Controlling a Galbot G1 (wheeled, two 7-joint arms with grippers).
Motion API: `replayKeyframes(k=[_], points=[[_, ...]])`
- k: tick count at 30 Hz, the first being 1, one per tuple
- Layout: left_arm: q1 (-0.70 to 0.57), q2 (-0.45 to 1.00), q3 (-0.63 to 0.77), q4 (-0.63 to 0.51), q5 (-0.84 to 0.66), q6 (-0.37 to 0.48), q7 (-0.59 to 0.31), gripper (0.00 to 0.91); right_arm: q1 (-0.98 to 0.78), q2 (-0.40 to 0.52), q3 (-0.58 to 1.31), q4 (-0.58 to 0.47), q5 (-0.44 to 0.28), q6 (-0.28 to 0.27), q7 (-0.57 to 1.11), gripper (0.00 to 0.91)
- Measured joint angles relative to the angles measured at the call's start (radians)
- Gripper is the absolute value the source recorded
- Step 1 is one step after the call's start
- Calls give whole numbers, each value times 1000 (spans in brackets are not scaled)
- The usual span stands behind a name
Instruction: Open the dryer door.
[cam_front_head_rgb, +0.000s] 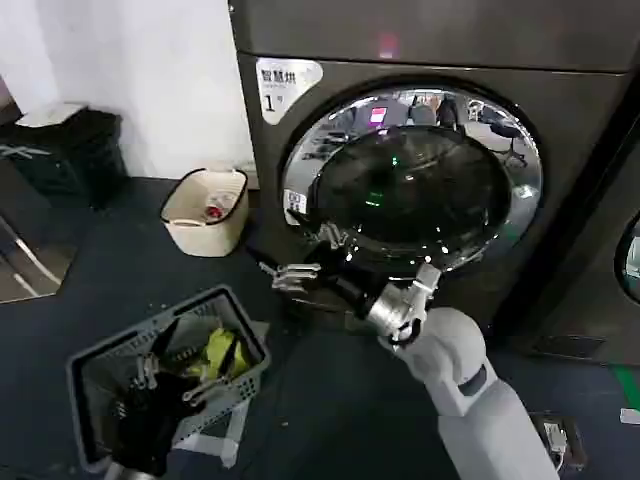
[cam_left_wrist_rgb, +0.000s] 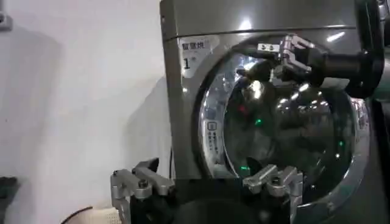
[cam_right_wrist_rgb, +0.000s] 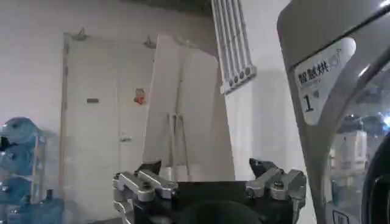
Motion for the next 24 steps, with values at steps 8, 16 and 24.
replayKeyframes(k=[8, 16, 24], points=[[-3, 4, -1, -7, 19, 52, 14, 907, 57, -50, 43, -165, -186, 15, 1, 907], [-16, 7, -2, -17, 41, 125, 12, 907, 127, -28, -22, -336, -287, 86, -50, 907], [-12, 12, -3, -32, 36, 192, -5, 907, 239, 17, -96, -478, -301, 137, -47, 907]])
